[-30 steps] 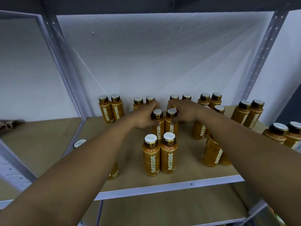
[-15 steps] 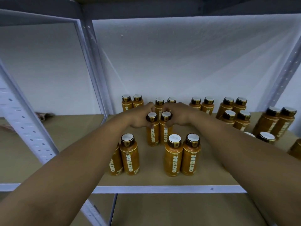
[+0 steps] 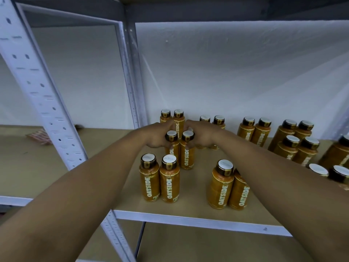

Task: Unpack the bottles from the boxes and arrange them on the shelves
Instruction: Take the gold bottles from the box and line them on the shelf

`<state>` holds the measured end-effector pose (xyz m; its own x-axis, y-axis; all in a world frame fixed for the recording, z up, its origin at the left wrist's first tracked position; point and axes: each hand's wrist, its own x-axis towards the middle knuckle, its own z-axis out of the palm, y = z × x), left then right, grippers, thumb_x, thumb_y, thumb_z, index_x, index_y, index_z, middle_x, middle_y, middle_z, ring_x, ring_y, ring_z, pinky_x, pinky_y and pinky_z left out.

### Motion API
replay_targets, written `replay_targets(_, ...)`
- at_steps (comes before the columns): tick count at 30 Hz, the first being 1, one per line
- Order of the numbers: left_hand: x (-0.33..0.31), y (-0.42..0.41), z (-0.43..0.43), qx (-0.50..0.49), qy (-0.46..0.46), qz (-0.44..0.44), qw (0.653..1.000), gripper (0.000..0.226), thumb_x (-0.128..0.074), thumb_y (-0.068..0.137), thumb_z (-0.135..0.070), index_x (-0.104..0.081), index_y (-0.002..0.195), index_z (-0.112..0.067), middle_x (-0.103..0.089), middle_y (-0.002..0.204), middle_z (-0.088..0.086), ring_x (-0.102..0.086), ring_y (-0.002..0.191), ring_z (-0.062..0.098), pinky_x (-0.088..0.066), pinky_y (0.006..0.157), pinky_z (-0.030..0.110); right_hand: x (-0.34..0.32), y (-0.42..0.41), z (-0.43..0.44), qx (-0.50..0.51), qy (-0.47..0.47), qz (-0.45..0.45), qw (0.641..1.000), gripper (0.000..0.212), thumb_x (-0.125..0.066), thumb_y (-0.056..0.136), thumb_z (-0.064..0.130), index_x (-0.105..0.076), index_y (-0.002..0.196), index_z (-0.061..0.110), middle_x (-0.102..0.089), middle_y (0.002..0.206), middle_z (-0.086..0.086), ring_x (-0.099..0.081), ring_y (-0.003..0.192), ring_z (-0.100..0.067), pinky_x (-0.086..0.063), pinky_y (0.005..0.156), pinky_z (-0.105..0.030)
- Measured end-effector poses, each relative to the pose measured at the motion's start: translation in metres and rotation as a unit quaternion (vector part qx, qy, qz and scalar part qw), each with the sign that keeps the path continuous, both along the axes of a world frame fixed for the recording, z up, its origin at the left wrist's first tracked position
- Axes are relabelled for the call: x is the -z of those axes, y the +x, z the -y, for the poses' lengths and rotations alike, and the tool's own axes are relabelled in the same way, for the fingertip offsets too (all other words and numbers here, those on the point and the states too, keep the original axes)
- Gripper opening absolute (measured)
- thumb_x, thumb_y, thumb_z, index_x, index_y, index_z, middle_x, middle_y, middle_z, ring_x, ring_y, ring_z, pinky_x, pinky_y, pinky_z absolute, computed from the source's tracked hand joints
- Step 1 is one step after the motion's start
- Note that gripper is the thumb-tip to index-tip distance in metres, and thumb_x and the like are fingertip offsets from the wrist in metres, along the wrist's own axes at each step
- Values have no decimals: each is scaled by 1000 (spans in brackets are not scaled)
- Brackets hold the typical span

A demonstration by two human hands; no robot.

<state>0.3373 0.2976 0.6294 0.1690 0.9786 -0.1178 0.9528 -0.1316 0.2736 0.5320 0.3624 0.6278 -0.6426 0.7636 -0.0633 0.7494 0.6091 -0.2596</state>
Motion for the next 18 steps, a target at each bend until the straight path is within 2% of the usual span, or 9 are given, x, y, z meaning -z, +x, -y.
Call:
replay_targets(4,1,-10,3,-2,-4,11,1000,81,-77,88,-30,-24,148,-26,-59,124,1,-58,109,24,-49,94,42,3,-10,-1,3,2,-8,1000,62,-85,77,40,-48,127,31,-60,129,-4,-57,109,-25,-48,83,-37)
replay_targets(7,2,-16,3,-16,-2,8,1000,68,-77,88,-30,-30,138,-26,-61,120,3,-59,107,25,-51,92,42,4,-15,0,-4,1,-20,1000,64,-84,78,38,-48,130,28,-60,130,-4,-56,107,-23,-46,81,-35)
replay_targets(12,3,-22,6,-31,-7,5,999,63,-75,90,-30,-30,135,-28,-63,121,7,-61,106,26,-53,93,47,4,-22,1,-3,0,-23,1000,64,-83,81,37,-47,132,27,-60,124,-6,-53,97,-21,-39,69,-32)
replay_targets(16,4,-25,7,-23,0,17,1000,72,-71,94,-23,-22,147,-24,-54,113,-3,-56,101,21,-45,76,30,6,-27,2,2,-1,-38,999,64,-84,79,38,-47,131,28,-60,123,-7,-55,99,-22,-42,72,-34)
replay_targets(18,4,-26,7,-22,4,25,999,73,-70,95,-21,-20,148,-24,-53,113,-3,-56,101,20,-43,74,28,7,-29,2,4,-2,-43,999,62,-84,79,37,-48,129,28,-59,123,-6,-54,98,-21,-41,70,-33)
